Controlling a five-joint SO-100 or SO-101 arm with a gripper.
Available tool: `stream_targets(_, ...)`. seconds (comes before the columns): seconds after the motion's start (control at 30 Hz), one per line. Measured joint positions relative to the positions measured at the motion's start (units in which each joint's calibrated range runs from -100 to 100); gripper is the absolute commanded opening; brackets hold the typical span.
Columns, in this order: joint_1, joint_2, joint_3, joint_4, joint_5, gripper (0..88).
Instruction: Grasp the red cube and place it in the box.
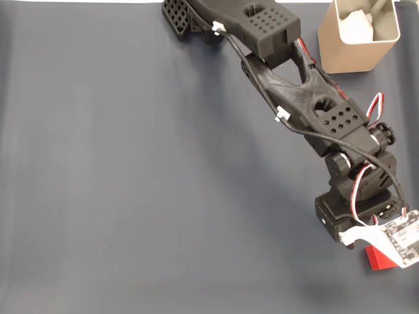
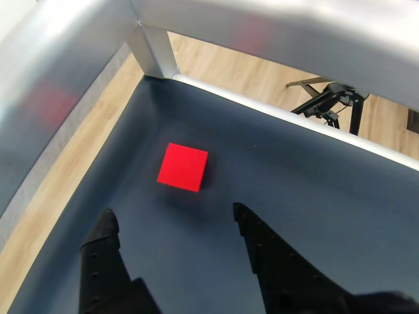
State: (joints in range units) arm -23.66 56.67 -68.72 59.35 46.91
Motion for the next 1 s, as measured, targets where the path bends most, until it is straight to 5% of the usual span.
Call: stream_targets(1.0, -0.15, 11.55, -9.04, -12.25, 2.69, 42.2)
